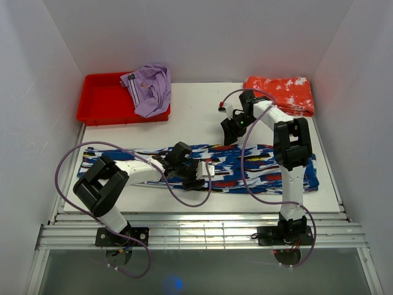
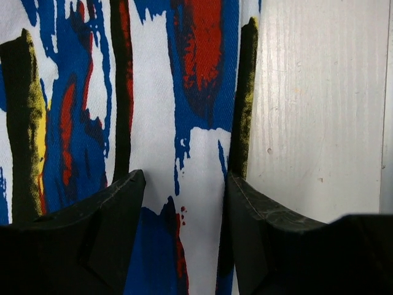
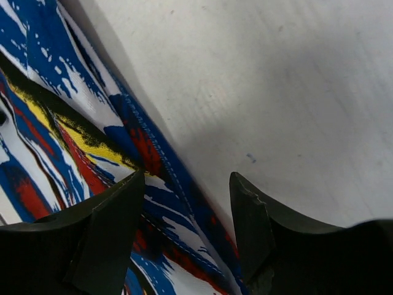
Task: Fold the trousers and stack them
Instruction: Fold the trousers
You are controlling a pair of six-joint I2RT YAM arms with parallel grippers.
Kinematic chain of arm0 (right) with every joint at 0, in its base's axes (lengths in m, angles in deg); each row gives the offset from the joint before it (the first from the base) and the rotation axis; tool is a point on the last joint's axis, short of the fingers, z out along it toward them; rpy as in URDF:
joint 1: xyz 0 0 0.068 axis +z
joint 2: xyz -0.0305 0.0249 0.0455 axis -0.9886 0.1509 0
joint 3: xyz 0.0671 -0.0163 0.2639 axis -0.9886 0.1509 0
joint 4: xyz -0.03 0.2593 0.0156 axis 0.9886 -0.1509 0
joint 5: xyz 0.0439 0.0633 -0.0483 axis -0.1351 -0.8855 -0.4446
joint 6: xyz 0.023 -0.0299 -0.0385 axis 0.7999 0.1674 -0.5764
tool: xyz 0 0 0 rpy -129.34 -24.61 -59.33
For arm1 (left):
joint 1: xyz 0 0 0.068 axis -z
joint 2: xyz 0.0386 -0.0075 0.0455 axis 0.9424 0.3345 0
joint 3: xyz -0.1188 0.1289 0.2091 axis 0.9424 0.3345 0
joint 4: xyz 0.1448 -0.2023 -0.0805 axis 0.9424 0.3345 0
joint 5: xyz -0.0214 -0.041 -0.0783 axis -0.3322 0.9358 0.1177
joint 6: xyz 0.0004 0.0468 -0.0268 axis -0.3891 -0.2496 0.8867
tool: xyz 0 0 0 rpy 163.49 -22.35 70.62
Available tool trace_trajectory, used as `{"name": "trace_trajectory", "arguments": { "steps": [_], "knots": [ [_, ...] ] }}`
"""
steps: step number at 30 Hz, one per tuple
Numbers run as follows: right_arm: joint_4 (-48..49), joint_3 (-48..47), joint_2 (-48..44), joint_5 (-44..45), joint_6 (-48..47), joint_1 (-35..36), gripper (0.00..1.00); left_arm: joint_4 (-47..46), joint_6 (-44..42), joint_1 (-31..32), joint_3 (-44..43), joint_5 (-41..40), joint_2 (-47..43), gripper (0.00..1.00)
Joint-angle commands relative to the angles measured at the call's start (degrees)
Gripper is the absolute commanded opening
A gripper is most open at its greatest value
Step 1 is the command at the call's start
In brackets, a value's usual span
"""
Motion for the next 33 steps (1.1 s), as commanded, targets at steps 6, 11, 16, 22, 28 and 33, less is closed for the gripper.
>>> {"name": "trace_trajectory", "arguments": {
  "steps": [6, 11, 16, 22, 28, 33],
  "knots": [
    [-10.1, 3.46, -0.37, -5.55, -9.78, 2.32, 0.51, 1.71, 3.62, -0.09, -2.81, -2.99, -0.31, 0.66],
    [-9.57, 1.71, -0.29, -4.32, -9.52, 2.14, 0.08, 3.81, 4.85, -0.18, -4.13, -2.73, 0.92, 0.63],
    [-1.33, -0.32, -2.83, -1.33, -3.99, 0.91, 0.08, 6.71, 4.59, -0.09, -2.29, -0.53, -0.04, 0.39],
    [9.48, 1.7, -8.1, 4.11, 2.78, 0.73, 0.08, 10.22, 2.39, -0.18, -0.53, 0.44, -1.54, 0.08],
    [13.1, 6.27, -9.52, 7.11, 3.84, 0.82, 0.08, 12.6, 1.86, 0.0, 0.87, 4.65, -2.42, 0.0],
    [11.53, 8.64, -7.59, 8.78, 1.3, 2.23, 0.08, 13.48, 1.51, 0.7, 0.88, 3.87, -1.98, 0.06]
  ]
}}
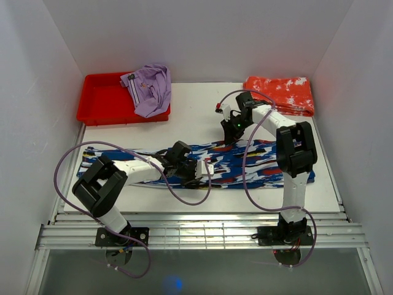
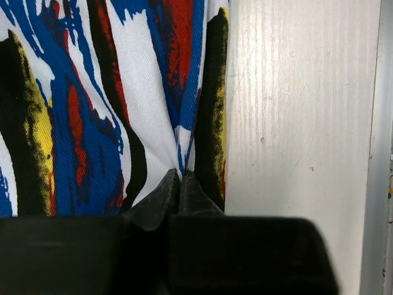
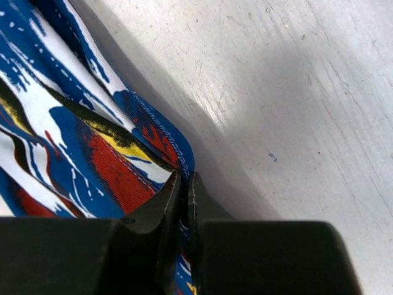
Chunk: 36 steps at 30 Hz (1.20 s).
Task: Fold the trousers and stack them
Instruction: Fold the trousers
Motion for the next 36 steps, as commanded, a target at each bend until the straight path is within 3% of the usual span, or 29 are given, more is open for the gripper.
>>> {"name": "trace_trajectory", "arguments": {
  "steps": [1, 3, 4, 5, 8, 12, 14, 20, 25, 29, 36],
  "knots": [
    [3.42, -0.42, 0.91, 4.63, -2.7, 0.08, 0.08, 9.59, 0.66, 1.01, 1.55, 3.21, -1.28, 0.15],
    [-0.37, -2.27, 1.63, 4.63, -2.45, 0.09, 0.24, 9.77, 2.4, 1.01, 0.42, 2.07, -1.63, 0.36],
    [-0.72, -2.8, 1.19, 4.71, -2.01, -0.26, 0.32, 9.86, 3.11, 1.01, 0.06, 1.63, -2.24, 0.4],
    [-0.9, -3.32, -1.16, 4.19, -1.66, -0.78, 0.47, 9.77, 3.73, 1.01, -0.38, 1.37, -4.33, 0.43],
    [-2.29, -6.99, -6.61, 1.48, -0.43, -3.94, 0.63, 9.42, 5.32, 1.01, -2.13, 1.01, -10.21, 0.5],
    [-12.83, -15.17, -10.4, -1.61, -1.56, -9.48, 0.64, 13.01, 5.67, 1.27, -8.98, -0.04, -11.39, 0.51],
    [-17.66, -14.93, -13.73, -1.35, -2.44, -13.52, 0.63, 15.39, 5.67, 2.06, -13.45, -0.65, -9.9, 0.51],
    [-23.91, -0.36, -22.09, 1.46, -5.25, -32.49, 0.59, 13.65, 8.47, 4.96, -19.71, -3.56, -1.02, 0.52],
    [-24.63, 9.4, -24.56, 2.69, -9.38, -47.86, 0.58, 6.62, 10.24, 8.82, -20.77, -7.5, 4.42, 0.59],
    [-24.46, 11.96, -23.07, 2.0, -11.93, -52.46, 0.55, 5.99, 11.64, 11.37, -25.33, -10.76, 10.3, 0.59],
    [-23.4, 16.09, -19.55, 1.29, -12.38, -53.0, 0.53, 5.55, 13.14, 14.28, -28.59, -10.41, 14.8, 0.57]
  ]
}}
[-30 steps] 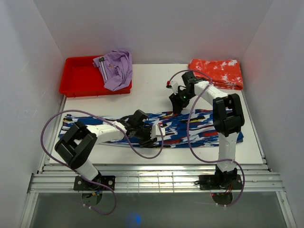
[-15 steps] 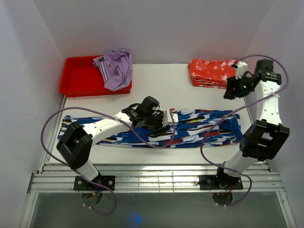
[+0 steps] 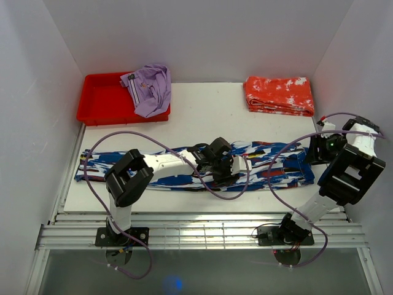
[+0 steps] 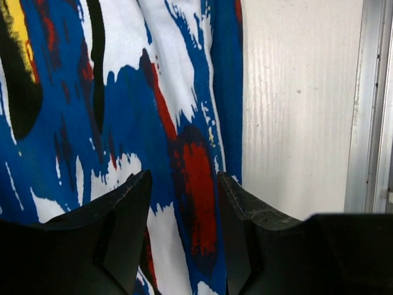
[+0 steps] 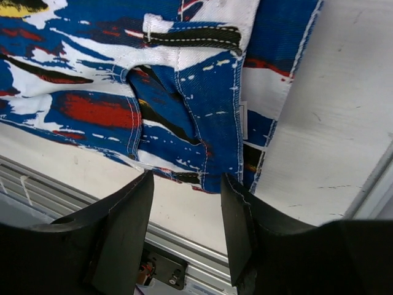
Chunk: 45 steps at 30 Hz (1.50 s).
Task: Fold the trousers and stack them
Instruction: Fold the trousers
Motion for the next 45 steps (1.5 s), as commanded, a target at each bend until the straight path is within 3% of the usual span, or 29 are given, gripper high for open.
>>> {"name": "trace_trajectory", "arguments": {
  "steps": [1, 15, 21, 24, 25, 27, 29, 31, 40, 45],
  "knots": [
    [-0.1, 1.69, 1.28, -1.49, -0.77, 0.22, 0.53, -1.55, 1.86, 1.12, -2.3, -0.6, -0.1, 0.57],
    [9.65, 5.65, -0.57, 8.79, 5.73, 0.14, 0.57, -2.08, 2.83, 1.3, -0.11, -2.18, -1.59, 0.59],
    [9.48, 7.49, 1.1, 7.92, 3.89, 0.14, 0.54, -0.85, 2.74, 1.3, 0.07, -3.14, -1.24, 0.59],
    [10.01, 8.2, 1.8, 7.22, 2.93, 0.14, 0.46, -0.67, 3.09, 1.3, 0.24, -3.76, -1.33, 0.59],
    [9.83, 8.02, 1.81, 6.26, 2.83, 0.14, 0.35, -0.59, 3.88, 1.3, 0.33, -3.94, -1.42, 0.59],
    [8.78, 6.88, 1.72, 5.11, 1.7, 0.14, 0.27, -0.15, 4.32, 1.3, 0.42, -4.29, -1.94, 0.59],
    [6.59, 5.65, 1.63, 3.61, 1.08, 0.14, 0.31, -0.15, 5.2, 1.04, 1.3, -4.38, -2.64, 0.59],
    [5.62, 4.25, 1.98, 2.74, 0.72, 0.14, 0.41, -0.41, 5.55, 0.77, 2.61, -4.55, -3.79, 0.59],
    [5.09, 0.91, 6.9, -0.34, 2.39, 0.22, 0.49, 0.82, 7.31, -4.15, 7.01, -3.69, -12.21, 0.58],
    [2.98, -1.38, 8.4, -3.93, 1.34, 0.31, 0.29, 2.32, 9.68, -8.36, 4.21, -1.22, -13.02, 0.59]
  ]
}}
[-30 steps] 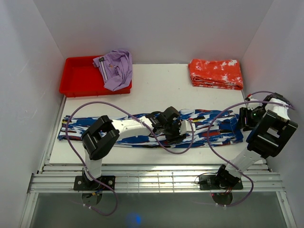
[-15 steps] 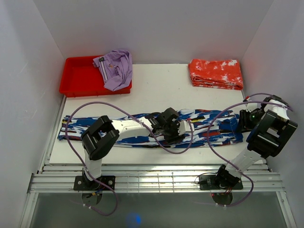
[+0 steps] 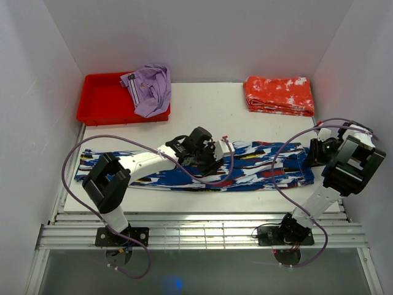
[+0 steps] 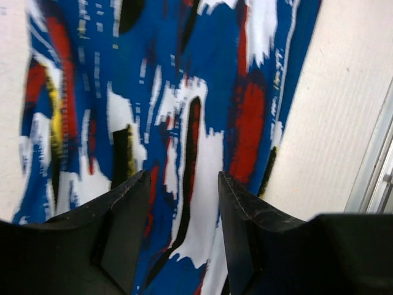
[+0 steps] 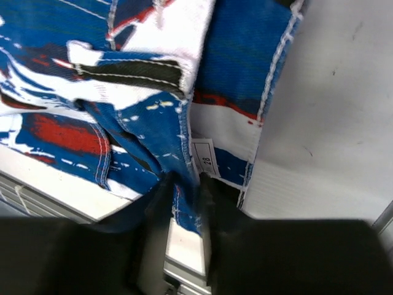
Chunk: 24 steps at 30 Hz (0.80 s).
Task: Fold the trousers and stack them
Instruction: Fold the trousers
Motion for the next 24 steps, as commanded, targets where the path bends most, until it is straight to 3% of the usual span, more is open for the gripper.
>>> {"name": "trace_trajectory", "arguments": {
  "steps": [1, 3, 13, 24],
  "knots": [
    [-4.16, -3.85, 0.09, -5.45, -0.84, 0.01, 0.2, 0.87, 3.02, -2.47, -2.97, 2.56, -2.4, 0.59],
    [-5.4, -5.26, 0.27, -7.03, -1.11, 0.01, 0.08, 1.14, 3.9, -4.4, -4.72, 2.57, 0.41, 0.59],
    [-11.74, -8.17, -3.86, -2.22, -6.2, -0.34, 0.08, 0.79, 14.18, -14.6, -5.52, 4.23, 10.26, 0.53],
    [-2.44, 0.53, -3.34, 7.72, -9.99, -2.72, 0.08, 2.72, 16.39, -17.76, -3.59, 1.69, 14.48, 0.5]
  ]
}}
